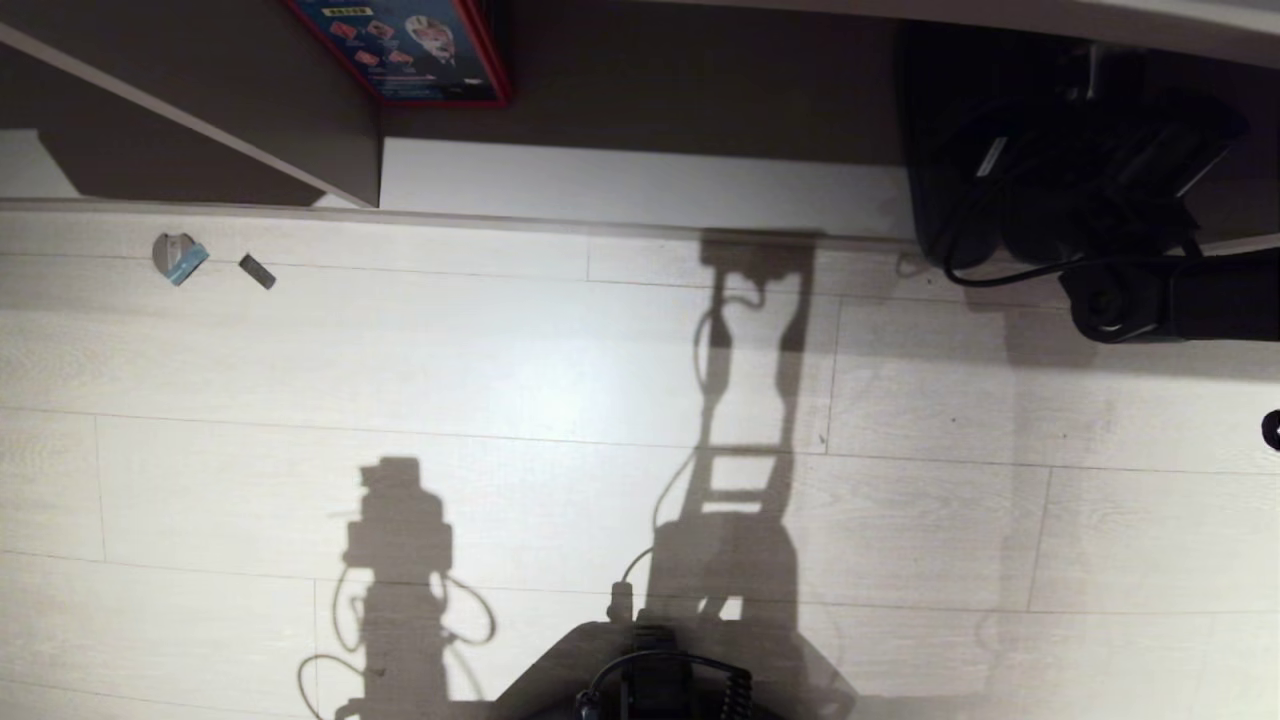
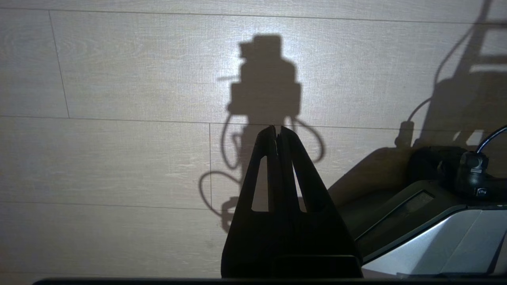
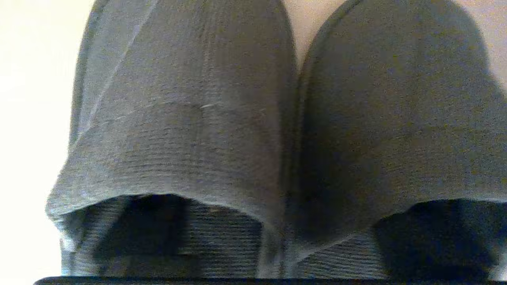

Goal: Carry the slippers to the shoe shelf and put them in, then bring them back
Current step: Pick up the slippers in the shoe cabinet

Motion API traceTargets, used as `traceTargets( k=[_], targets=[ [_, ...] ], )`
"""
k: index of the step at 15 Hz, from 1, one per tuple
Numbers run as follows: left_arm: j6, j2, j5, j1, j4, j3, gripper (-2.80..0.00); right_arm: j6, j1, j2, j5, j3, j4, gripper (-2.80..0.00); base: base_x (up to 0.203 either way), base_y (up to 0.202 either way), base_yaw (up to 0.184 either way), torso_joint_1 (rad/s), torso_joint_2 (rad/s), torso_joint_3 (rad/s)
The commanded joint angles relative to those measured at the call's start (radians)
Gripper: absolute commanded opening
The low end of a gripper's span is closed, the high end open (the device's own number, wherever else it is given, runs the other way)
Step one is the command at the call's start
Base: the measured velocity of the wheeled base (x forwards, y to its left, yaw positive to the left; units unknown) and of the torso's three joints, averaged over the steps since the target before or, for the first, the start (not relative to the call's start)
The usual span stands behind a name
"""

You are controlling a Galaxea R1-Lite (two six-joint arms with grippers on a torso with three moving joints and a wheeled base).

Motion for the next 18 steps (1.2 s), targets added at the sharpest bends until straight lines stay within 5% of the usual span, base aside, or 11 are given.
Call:
traceTargets(
  k=[1, 10, 18],
  targets=[
    [0.0, 0.001, 0.0, 0.001, 0.0, 0.0, -2.8, -0.001, -0.001, 0.001, 0.001, -0.002, -0.005, -2.8, 0.0, 0.0, 0.0, 0.0, 0.0, 0.0],
    [-0.002, 0.001, 0.0, 0.0, 0.0, 0.0, -2.8, 0.006, -0.003, -0.044, 0.011, 0.033, -0.004, -2.8, 0.0, 0.0, 0.0, 0.0, 0.0, 0.0],
    [-0.002, 0.001, 0.0, 0.001, 0.0, 0.0, -2.8, 0.004, -0.003, -0.349, 0.08, 0.519, -0.002, -2.8, 0.0, 0.0, 0.0, 0.0, 0.0, 0.0]
  ],
)
